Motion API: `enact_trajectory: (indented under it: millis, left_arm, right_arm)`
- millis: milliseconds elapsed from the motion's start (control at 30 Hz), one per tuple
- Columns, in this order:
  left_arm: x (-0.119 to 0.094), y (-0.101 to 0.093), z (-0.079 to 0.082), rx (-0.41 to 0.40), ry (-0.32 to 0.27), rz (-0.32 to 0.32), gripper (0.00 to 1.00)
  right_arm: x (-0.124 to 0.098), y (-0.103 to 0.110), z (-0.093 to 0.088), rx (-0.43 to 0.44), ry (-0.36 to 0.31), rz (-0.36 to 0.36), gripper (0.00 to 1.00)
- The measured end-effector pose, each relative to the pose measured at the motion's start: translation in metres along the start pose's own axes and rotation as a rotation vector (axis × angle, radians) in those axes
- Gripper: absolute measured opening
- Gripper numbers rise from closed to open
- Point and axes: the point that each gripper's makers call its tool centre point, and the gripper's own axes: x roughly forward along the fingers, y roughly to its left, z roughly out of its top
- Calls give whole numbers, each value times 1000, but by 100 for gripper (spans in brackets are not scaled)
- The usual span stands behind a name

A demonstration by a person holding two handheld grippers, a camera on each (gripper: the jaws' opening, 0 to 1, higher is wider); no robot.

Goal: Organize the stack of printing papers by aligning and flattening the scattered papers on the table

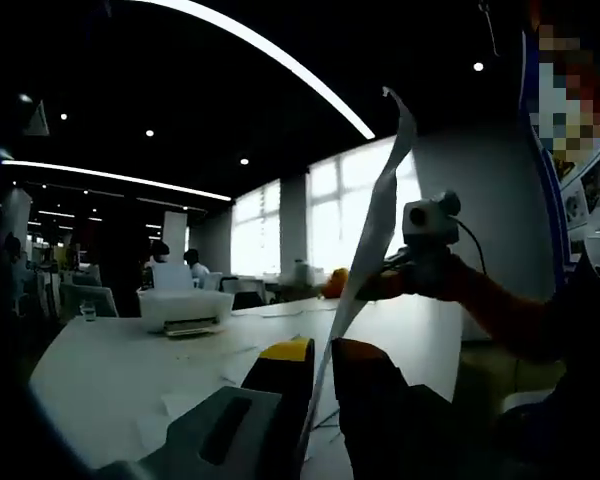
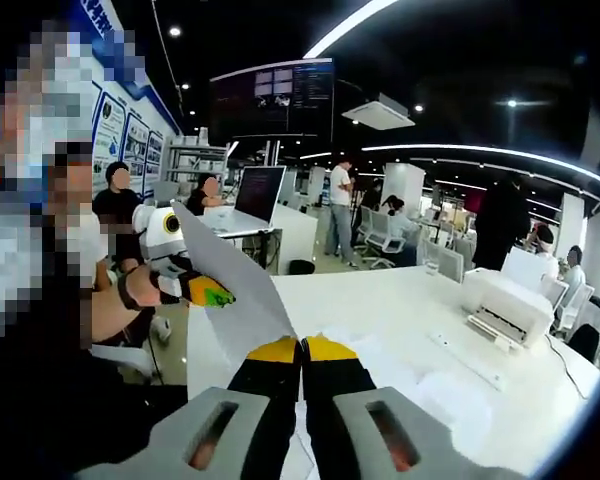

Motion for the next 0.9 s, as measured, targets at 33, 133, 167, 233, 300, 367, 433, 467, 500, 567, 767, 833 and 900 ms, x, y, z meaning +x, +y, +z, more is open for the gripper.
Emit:
enact_trajectory:
  millis: [33, 133, 167, 233, 300, 367, 433, 467, 500, 567, 767, 833, 900]
  left_arm:
    - [0, -1, 0, 0, 0, -2, 11]
    - [1, -3, -1, 8, 3, -5, 8]
    - [1, -4, 0, 12, 1, -7, 6]
    - [1, -4, 0, 12, 0, -8, 6]
    - [2, -5, 0, 11, 0, -10, 6]
    - [2, -6, 0, 6, 2, -13, 6]
    - [2, -6, -1, 2, 4, -13, 6]
    - [2, -6, -1, 3, 5, -11, 6]
    - [2, -6, -2, 0, 8, -9, 5]
    - [2, -6, -2, -6, 11, -9, 5]
    - [2, -8, -3, -20, 15, -15, 5]
    - [2, -9, -3, -22, 15, -15, 5]
    - [1, -9, -3, -25, 14, -15, 5]
  right_arm:
    - [0, 0, 0, -1, -1, -1, 0]
    - [-1, 0, 1, -4, -4, -2, 0]
    - [-1, 0, 0, -4, -3, -1, 0]
    - [-1, 0, 0, -10, -5, -2, 0]
    - [-1, 0, 0, -9, -4, -4, 0]
    - [-1, 0, 1, -13, -10, -8, 0]
    - [-2, -1, 2, -23, -14, -13, 0]
    - [-2, -1, 2, -29, -17, -16, 0]
    - [-2, -2, 2, -27, -20, -17, 0]
    - [-2, -3, 3, -27, -27, -22, 0]
    - [-3, -5, 7, -29, -55, -31, 7]
    - [-2, -6, 9, -31, -65, -34, 11]
    - [-2, -5, 9, -32, -68, -35, 12]
